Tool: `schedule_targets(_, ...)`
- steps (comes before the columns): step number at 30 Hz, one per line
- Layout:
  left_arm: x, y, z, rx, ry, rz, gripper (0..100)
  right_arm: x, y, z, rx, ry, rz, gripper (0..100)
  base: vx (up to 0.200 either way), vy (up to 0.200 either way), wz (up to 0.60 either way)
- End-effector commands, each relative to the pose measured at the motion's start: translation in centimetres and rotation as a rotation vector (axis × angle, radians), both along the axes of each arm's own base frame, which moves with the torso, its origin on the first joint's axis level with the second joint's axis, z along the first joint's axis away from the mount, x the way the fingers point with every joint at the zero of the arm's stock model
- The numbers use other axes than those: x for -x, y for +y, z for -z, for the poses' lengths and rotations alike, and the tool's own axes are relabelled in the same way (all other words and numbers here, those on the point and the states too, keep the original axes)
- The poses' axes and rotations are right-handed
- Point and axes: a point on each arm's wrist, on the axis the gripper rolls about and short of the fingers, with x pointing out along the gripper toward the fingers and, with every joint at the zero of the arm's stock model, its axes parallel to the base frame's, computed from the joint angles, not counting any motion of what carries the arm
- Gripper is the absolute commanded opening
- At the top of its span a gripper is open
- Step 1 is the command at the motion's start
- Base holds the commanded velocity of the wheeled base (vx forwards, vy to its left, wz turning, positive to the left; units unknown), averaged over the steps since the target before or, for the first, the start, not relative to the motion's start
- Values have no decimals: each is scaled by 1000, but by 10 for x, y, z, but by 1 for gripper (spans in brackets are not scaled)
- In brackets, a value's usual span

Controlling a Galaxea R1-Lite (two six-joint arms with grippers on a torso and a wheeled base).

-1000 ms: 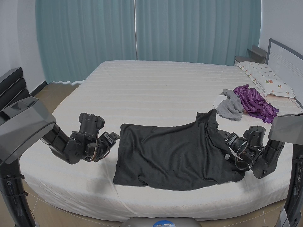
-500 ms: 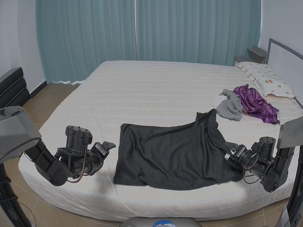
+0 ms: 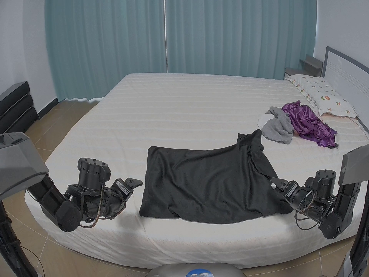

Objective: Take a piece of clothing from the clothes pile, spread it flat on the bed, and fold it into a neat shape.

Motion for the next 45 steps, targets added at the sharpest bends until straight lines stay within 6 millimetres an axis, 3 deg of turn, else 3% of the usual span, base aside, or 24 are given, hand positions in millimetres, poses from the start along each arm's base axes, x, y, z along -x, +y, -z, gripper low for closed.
schedule_targets(1,-1,0,-1,5,-5,-1,100,-1,1,-2,-3,-15,-3,100,0,0,0)
schedule_targets(21,-3,-2,-3,38,-5,-27,100,-1,1,-4,-2,-25,-1,100,0,-180,0)
schedule_targets(32,-3,12,10,-209,-23,-27,100,-1,0,-3,-3,-22,-2,100,0,0,0)
schedule_targets(37,-7,13,26,-239,18,-22,100,0,0,-1,-1,-11,-2,100,0,0,0)
schedule_targets(45,-12,18,25,-235,11,-40,100,-1,0,5,3,8,-2,100,0,0,0)
